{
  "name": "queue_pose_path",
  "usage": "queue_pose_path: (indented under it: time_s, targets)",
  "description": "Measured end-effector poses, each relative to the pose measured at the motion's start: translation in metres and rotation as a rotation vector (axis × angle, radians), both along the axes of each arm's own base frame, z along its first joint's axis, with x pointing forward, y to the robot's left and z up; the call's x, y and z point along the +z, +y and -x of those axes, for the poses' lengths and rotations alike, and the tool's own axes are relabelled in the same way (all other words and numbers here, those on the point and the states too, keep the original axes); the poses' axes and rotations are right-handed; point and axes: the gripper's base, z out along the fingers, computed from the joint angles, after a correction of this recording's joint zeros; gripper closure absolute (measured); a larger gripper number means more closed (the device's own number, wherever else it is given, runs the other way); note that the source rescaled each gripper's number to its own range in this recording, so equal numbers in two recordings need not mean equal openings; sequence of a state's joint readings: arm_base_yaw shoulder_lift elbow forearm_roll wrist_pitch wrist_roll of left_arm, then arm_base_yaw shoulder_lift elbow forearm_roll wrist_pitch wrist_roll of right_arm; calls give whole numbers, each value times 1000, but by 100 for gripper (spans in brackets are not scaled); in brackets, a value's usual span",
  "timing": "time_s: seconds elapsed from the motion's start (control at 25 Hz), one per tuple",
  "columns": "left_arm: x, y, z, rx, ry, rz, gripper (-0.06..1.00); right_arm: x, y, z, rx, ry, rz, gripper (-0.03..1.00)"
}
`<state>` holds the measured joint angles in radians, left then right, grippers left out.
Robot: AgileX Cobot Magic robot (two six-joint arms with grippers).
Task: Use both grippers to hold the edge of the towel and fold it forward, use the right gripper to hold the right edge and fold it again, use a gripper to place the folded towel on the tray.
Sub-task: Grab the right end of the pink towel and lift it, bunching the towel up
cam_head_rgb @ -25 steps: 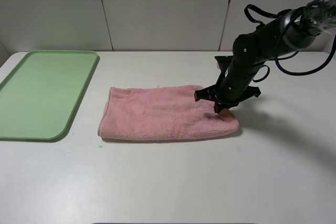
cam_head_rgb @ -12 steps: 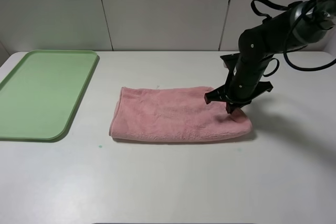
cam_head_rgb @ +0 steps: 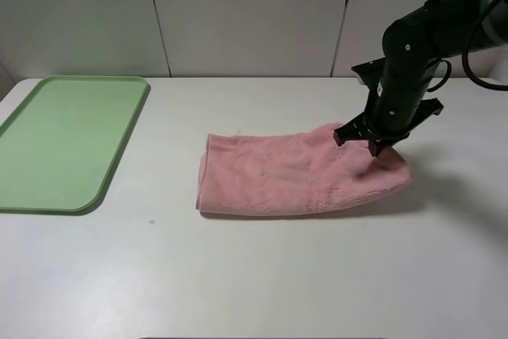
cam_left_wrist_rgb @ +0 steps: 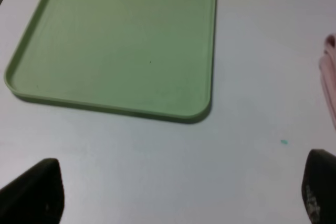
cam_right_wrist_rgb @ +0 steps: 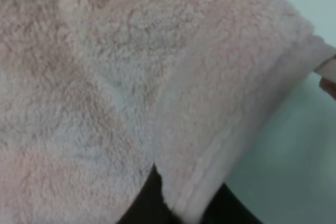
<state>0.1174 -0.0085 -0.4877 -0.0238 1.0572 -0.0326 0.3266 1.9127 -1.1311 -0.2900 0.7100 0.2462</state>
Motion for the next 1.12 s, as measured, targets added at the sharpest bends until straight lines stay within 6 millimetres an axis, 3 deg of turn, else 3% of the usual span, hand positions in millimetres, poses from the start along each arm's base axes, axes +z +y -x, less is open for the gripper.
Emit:
queue_pose_path:
  time_s: [0.32,0.64,0.96,1.12]
  targets:
    - [0,0,0,0,0,0,5,1,-48,-5,-76,49,102,92]
    - [0,0,0,0,0,0,5,7,-59,-1,-96,78,144,92]
    - [0,0,0,0,0,0,5,67,-61,-6,-125,-19,154,92]
    - [0,0,0,0,0,0,5,82,-62,-10,-132,-36,161,92]
